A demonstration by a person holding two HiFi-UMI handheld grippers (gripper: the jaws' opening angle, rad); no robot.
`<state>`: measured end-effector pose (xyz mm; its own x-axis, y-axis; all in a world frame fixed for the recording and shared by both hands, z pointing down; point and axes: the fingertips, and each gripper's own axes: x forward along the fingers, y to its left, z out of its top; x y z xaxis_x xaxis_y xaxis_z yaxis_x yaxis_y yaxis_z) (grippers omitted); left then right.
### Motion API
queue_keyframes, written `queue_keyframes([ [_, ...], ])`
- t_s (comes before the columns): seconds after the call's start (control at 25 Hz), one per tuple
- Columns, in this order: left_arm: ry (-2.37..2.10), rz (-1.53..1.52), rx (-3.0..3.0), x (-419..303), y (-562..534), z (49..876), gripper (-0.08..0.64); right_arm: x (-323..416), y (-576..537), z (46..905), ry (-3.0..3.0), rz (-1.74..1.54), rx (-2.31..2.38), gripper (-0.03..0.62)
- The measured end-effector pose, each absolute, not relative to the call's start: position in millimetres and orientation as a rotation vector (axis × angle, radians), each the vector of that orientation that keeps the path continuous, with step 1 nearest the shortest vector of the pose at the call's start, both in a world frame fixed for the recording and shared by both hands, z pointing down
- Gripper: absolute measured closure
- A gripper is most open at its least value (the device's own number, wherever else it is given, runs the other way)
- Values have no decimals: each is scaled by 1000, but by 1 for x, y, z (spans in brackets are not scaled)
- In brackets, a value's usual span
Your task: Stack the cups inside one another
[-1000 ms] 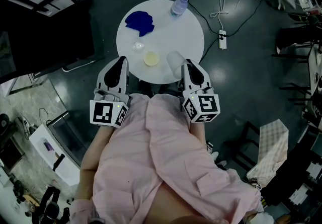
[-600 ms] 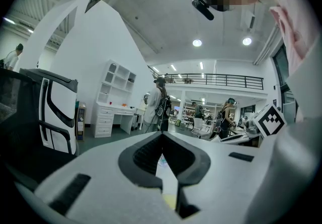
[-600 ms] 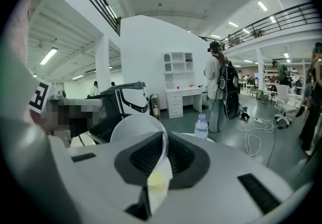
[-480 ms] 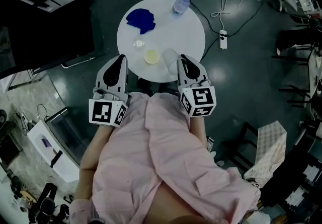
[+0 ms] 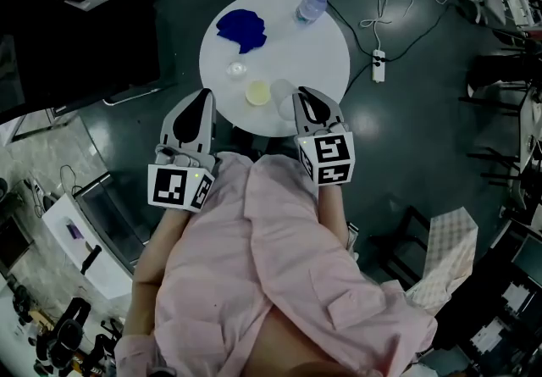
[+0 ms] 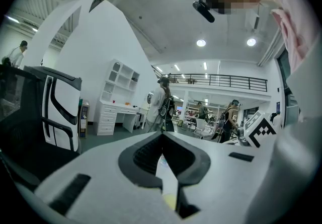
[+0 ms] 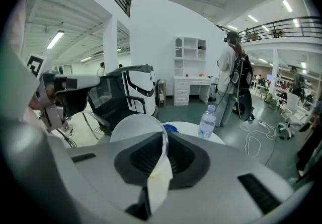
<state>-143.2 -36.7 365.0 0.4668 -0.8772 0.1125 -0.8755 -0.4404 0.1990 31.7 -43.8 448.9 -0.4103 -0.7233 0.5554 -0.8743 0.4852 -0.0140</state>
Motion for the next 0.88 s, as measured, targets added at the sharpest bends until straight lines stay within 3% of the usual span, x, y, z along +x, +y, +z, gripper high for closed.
queue_keyframes([
  [0.88,-1542,-3,2459,-155,-52,369,551,-3,-60,504,-2207,469,1079,554],
])
